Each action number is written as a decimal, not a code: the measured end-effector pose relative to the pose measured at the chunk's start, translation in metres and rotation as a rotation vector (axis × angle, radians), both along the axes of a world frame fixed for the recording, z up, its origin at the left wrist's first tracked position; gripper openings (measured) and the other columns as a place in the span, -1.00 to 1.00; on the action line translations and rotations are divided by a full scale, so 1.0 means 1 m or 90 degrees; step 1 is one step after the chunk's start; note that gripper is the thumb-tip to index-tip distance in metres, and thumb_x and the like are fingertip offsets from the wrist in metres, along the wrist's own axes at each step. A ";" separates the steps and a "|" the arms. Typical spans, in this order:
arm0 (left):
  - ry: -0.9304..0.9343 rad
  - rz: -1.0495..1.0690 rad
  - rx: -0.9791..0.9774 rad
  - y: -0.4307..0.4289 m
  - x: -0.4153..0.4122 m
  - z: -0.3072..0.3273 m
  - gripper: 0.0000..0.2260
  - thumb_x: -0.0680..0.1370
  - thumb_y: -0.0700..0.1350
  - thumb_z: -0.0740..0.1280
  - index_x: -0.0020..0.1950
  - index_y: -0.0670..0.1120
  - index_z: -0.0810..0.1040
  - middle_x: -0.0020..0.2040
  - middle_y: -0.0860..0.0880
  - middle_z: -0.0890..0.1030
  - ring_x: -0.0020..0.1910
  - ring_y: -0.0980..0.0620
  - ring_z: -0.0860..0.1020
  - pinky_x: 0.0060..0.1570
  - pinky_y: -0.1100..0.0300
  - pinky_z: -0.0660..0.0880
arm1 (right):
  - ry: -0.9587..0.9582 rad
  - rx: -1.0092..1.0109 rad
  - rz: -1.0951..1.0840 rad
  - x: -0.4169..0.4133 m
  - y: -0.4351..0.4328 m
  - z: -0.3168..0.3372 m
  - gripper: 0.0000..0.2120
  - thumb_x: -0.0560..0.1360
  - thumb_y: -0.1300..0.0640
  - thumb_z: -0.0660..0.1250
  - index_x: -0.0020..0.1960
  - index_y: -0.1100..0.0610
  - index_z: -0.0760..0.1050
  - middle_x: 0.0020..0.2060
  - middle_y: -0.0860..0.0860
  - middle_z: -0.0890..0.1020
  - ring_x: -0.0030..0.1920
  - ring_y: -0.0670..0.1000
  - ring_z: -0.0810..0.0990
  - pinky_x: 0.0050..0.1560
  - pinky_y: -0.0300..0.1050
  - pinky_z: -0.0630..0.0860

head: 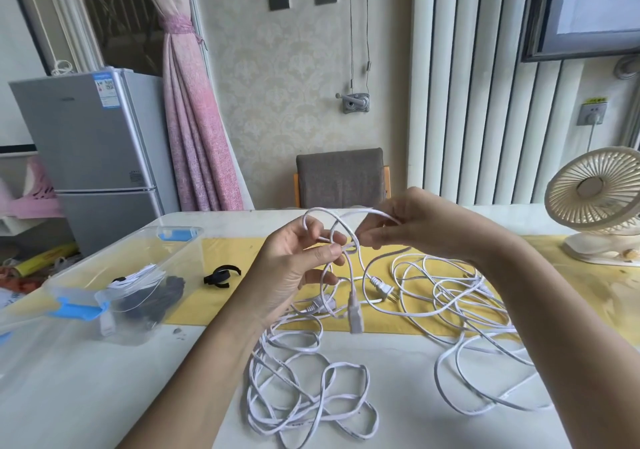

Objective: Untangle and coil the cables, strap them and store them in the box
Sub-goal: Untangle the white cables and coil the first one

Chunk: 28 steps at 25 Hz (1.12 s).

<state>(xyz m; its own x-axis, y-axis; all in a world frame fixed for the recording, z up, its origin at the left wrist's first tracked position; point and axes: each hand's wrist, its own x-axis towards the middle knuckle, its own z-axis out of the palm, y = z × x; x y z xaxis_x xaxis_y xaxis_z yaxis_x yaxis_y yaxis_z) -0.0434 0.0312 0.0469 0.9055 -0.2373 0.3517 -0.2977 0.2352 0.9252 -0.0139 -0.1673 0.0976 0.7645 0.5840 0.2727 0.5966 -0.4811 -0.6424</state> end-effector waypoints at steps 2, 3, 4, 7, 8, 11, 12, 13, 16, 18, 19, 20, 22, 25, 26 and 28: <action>0.031 -0.003 0.007 -0.001 -0.001 0.000 -0.70 0.38 -0.31 0.40 -0.26 -0.05 0.29 -0.21 -0.04 0.63 -0.37 0.09 0.52 -0.50 0.28 0.44 | -0.029 -0.029 -0.013 -0.002 -0.001 0.000 -0.97 0.43 0.06 0.42 -0.18 -0.04 0.63 -0.32 -0.01 0.64 -0.30 -0.18 0.46 -0.21 -0.22 0.44; 0.048 -0.007 0.011 -0.002 -0.002 0.000 -0.74 0.40 -0.25 0.37 -0.26 -0.05 0.28 -0.20 -0.06 0.63 -0.39 0.09 0.50 -0.52 0.29 0.42 | -0.050 -0.029 -0.021 -0.003 -0.001 0.002 -0.95 0.44 0.05 0.42 -0.20 -0.03 0.62 -0.40 -0.07 0.59 -0.37 -0.21 0.40 -0.30 -0.30 0.38; 0.065 -0.014 0.016 -0.002 -0.002 0.000 -0.78 0.42 -0.20 0.33 -0.25 -0.05 0.27 -0.18 -0.10 0.64 -0.40 0.09 0.49 -0.53 0.29 0.41 | -0.072 -0.021 -0.034 -0.003 -0.002 0.004 -0.91 0.45 0.05 0.40 -0.23 -0.02 0.59 -0.50 -0.13 0.50 -0.44 -0.21 0.33 -0.41 -0.36 0.28; 0.101 -0.041 0.028 0.001 -0.002 0.000 -0.81 0.44 -0.13 0.29 -0.23 -0.04 0.26 -0.15 -0.18 0.64 -0.41 0.07 0.49 -0.52 0.29 0.41 | -0.110 0.048 -0.089 -0.003 -0.007 0.008 -0.83 0.48 0.06 0.38 -0.28 0.05 0.57 -0.60 -0.12 0.29 -0.52 -0.13 0.22 -0.51 -0.34 0.14; 0.108 -0.047 0.022 0.001 -0.003 0.001 -0.82 0.44 -0.13 0.28 -0.22 -0.04 0.26 -0.17 -0.18 0.65 -0.41 0.06 0.50 -0.51 0.29 0.43 | -0.116 0.073 -0.108 -0.003 -0.008 0.009 -0.84 0.48 0.06 0.38 -0.24 0.09 0.59 -0.61 -0.11 0.28 -0.53 -0.13 0.20 -0.53 -0.35 0.12; 0.098 -0.059 -0.027 0.005 -0.003 0.004 -0.76 0.47 -0.22 0.34 -0.22 -0.03 0.27 -0.22 -0.14 0.65 -0.35 0.07 0.56 -0.44 0.29 0.49 | -0.173 0.082 -0.172 -0.005 -0.015 0.013 -0.86 0.50 0.08 0.36 -0.20 0.09 0.60 -0.65 -0.15 0.35 -0.57 -0.14 0.29 -0.55 -0.37 0.15; 0.084 -0.062 -0.040 0.006 -0.002 0.004 -0.74 0.47 -0.24 0.35 -0.23 -0.02 0.27 -0.24 -0.12 0.64 -0.32 0.08 0.56 -0.42 0.28 0.51 | -0.214 0.070 -0.209 -0.004 -0.018 0.014 -0.88 0.50 0.11 0.36 -0.19 0.10 0.60 -0.63 -0.16 0.39 -0.54 -0.18 0.36 -0.52 -0.38 0.20; 0.072 -0.066 -0.050 0.007 -0.002 0.004 -0.75 0.45 -0.22 0.34 -0.24 -0.02 0.26 -0.26 -0.09 0.63 -0.30 0.09 0.57 -0.38 0.28 0.52 | -0.257 0.065 -0.253 -0.003 -0.022 0.015 -0.90 0.49 0.14 0.36 -0.17 0.12 0.61 -0.59 -0.15 0.43 -0.48 -0.23 0.40 -0.47 -0.40 0.24; 0.060 -0.116 -0.089 0.007 0.000 0.000 -0.67 0.38 -0.18 0.48 -0.22 -0.05 0.29 -0.27 -0.09 0.62 -0.24 0.04 0.61 -0.15 0.14 0.59 | -0.313 0.097 -0.381 0.008 -0.032 0.012 -0.92 0.49 0.18 0.35 -0.11 0.15 0.62 -0.31 -0.02 0.58 -0.35 -0.13 0.44 -0.38 -0.42 0.28; 0.090 -0.138 -0.116 0.006 0.000 -0.002 -0.70 0.38 -0.21 0.47 -0.24 -0.05 0.32 -0.26 -0.13 0.61 -0.27 -0.01 0.61 -0.18 0.12 0.61 | -0.316 0.105 -0.467 0.014 -0.039 0.010 -0.88 0.51 0.17 0.32 -0.08 0.17 0.62 -0.20 0.08 0.60 -0.28 0.00 0.42 -0.36 -0.26 0.25; 0.107 -0.124 -0.105 0.005 0.000 -0.001 -0.73 0.41 -0.24 0.41 -0.28 -0.03 0.32 -0.27 -0.13 0.61 -0.32 -0.01 0.60 -0.29 0.18 0.58 | -0.314 0.109 -0.498 0.016 -0.044 0.010 -0.87 0.51 0.18 0.31 -0.08 0.18 0.62 -0.21 0.10 0.60 -0.28 0.04 0.41 -0.35 -0.17 0.19; 0.117 -0.095 -0.080 0.004 0.000 0.001 -0.74 0.43 -0.23 0.36 -0.30 0.00 0.30 -0.28 -0.12 0.60 -0.37 0.02 0.58 -0.40 0.26 0.52 | -0.302 0.108 -0.512 0.016 -0.049 0.010 -0.88 0.51 0.19 0.31 -0.10 0.19 0.62 -0.25 0.11 0.59 -0.30 0.06 0.41 -0.34 -0.14 0.17; 0.105 -0.030 -0.030 0.005 0.000 0.003 -0.69 0.45 -0.23 0.38 -0.28 0.01 0.27 -0.29 -0.09 0.61 -0.40 0.07 0.56 -0.50 0.33 0.42 | -0.212 0.063 -0.480 0.016 -0.062 0.012 -0.89 0.48 0.20 0.33 -0.18 0.15 0.61 -0.41 0.04 0.55 -0.40 0.06 0.41 -0.38 -0.12 0.21; 0.060 0.022 0.008 0.007 0.000 0.004 -0.77 0.42 -0.19 0.33 -0.25 -0.02 0.27 -0.25 -0.12 0.64 -0.35 0.11 0.53 -0.48 0.34 0.41 | -0.001 -0.028 -0.343 0.013 -0.071 0.009 -0.92 0.45 0.12 0.40 -0.19 0.05 0.66 -0.48 0.02 0.54 -0.47 -0.03 0.37 -0.37 -0.20 0.26; 0.048 0.023 0.021 0.006 0.000 0.004 -0.79 0.41 -0.20 0.32 -0.24 -0.03 0.28 -0.24 -0.11 0.64 -0.35 0.11 0.52 -0.47 0.33 0.42 | 0.036 -0.031 -0.303 0.011 -0.070 0.009 -0.93 0.46 0.13 0.41 -0.13 0.01 0.67 -0.48 0.01 0.54 -0.50 -0.07 0.35 -0.39 -0.22 0.27; 0.039 0.008 0.042 0.005 -0.001 0.004 -0.80 0.41 -0.24 0.31 -0.21 -0.07 0.28 -0.27 -0.07 0.65 -0.38 0.09 0.54 -0.47 0.32 0.45 | 0.019 -0.013 -0.242 0.009 -0.064 0.009 -0.85 0.48 0.17 0.39 -0.03 -0.05 0.64 -0.50 -0.02 0.48 -0.53 -0.11 0.32 -0.44 -0.26 0.25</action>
